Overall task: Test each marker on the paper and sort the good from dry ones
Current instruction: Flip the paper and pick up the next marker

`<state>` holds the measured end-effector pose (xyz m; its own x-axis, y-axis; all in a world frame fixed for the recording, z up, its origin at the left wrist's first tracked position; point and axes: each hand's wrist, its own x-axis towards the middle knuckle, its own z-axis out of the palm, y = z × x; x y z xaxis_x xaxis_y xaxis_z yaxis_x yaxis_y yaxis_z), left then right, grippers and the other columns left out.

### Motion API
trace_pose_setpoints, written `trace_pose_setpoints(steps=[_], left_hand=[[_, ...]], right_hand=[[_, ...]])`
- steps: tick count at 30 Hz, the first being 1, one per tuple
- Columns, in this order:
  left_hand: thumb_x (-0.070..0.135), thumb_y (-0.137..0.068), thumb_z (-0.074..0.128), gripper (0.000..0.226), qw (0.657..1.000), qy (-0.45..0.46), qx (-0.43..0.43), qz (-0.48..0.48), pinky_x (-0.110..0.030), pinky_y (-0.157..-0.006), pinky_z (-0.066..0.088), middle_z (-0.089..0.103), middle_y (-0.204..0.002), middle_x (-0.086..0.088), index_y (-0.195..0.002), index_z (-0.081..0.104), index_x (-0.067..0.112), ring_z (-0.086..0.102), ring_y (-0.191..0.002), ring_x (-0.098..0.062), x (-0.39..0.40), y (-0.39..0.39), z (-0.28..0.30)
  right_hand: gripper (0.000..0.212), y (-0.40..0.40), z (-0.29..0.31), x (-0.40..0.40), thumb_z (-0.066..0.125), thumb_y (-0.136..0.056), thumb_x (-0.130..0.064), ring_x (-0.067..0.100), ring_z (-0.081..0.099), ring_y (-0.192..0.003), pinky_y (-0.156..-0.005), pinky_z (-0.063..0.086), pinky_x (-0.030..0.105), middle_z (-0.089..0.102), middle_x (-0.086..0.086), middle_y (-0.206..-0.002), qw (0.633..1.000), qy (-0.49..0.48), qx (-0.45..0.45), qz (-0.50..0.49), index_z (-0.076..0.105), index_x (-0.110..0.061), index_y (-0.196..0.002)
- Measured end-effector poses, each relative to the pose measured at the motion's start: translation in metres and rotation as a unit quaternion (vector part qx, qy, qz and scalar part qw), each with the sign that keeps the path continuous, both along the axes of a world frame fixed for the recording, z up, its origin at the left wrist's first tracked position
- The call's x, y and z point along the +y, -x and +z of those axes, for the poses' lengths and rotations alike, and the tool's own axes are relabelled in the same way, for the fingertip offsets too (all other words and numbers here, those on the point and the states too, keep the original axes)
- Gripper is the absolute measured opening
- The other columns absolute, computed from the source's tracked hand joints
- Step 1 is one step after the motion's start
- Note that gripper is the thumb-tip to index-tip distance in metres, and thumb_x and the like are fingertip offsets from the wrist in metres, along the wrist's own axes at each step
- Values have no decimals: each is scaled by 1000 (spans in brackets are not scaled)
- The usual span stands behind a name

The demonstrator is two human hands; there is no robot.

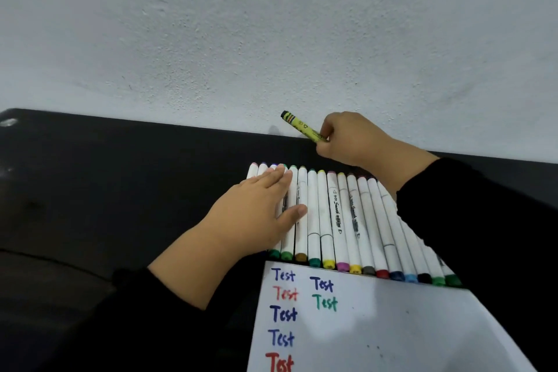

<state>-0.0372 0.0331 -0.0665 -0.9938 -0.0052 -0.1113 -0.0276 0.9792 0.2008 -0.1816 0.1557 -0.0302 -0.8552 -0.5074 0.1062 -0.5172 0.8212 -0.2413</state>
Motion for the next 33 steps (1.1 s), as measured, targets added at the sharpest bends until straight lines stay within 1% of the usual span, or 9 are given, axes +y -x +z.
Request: trace_pose_setpoints(steps=[5,11,13,15,17,22,25,29,33], left_hand=[[58,-91,38,59,977,-195,21,81,-26,-100,32,31,-149,14,-145,25,37,33,-133,-5,17,-25,17],[41,-86,61,38,846,-505,9,173,-12,-69,37,64,-109,19,-123,58,33,52,-85,10,47,-74,25],[35,-84,65,22,805,-565,-9,181,-17,-75,43,71,-93,16,-106,67,35,60,-90,3,53,-91,26],[30,-85,65,8,780,-598,-24,184,-25,-88,45,73,-91,12,-91,70,33,63,-99,-6,58,-106,26],[26,-86,64,6,764,-617,-26,187,-26,-90,46,73,-90,10,-87,70,28,64,-97,-6,65,-124,29],[25,-87,63,11,798,-563,-13,214,-26,-85,46,73,-85,11,-79,70,29,65,-91,-5,78,-152,26],[30,-86,64,9,827,-520,-2,215,-18,-68,44,71,-87,10,-79,68,34,63,-90,-7,82,-164,25],[35,-88,61,7,865,-464,-5,190,-14,-57,39,69,-86,11,-87,66,40,61,-83,-5,83,-169,23],[38,-84,64,9,873,-454,-13,178,-9,-49,39,67,-75,18,-78,62,44,59,-69,2,81,-166,22]], right_hand=[[14,-48,27,18,64,-86,-23,9,53,-57,-45,43,16,60,-2,-70,955,221,-190,-51,65,-11,-93],[6,-114,35,40,60,-88,-12,9,46,-58,-54,38,21,57,0,-67,871,364,-326,-44,65,-9,-87],[6,-134,31,46,59,-87,-11,9,45,-57,-53,37,21,57,0,-68,855,393,-334,-51,65,-10,-84],[9,-151,26,51,58,-87,-9,9,44,-56,-51,36,21,57,0,-64,838,425,-335,-63,65,-10,-81],[11,-174,21,60,58,-88,-8,9,42,-54,-50,36,20,56,-3,-57,825,446,-338,-75,64,-9,-78],[17,-214,10,77,59,-90,-22,12,39,-58,-53,34,23,53,4,-70,810,463,-342,-108,64,-6,-88],[27,-231,-1,80,64,-86,-40,10,40,-58,-58,35,26,49,-5,-62,820,465,-307,-132,63,-13,-82],[22,-239,-12,75,64,-87,-38,3,42,-50,-54,33,21,49,-13,-52,818,478,-282,-152,59,-18,-78],[22,-237,-18,70,58,-91,-33,9,41,-54,-53,34,23,49,-3,-61,819,478,-262,-177,57,-13,-81]])
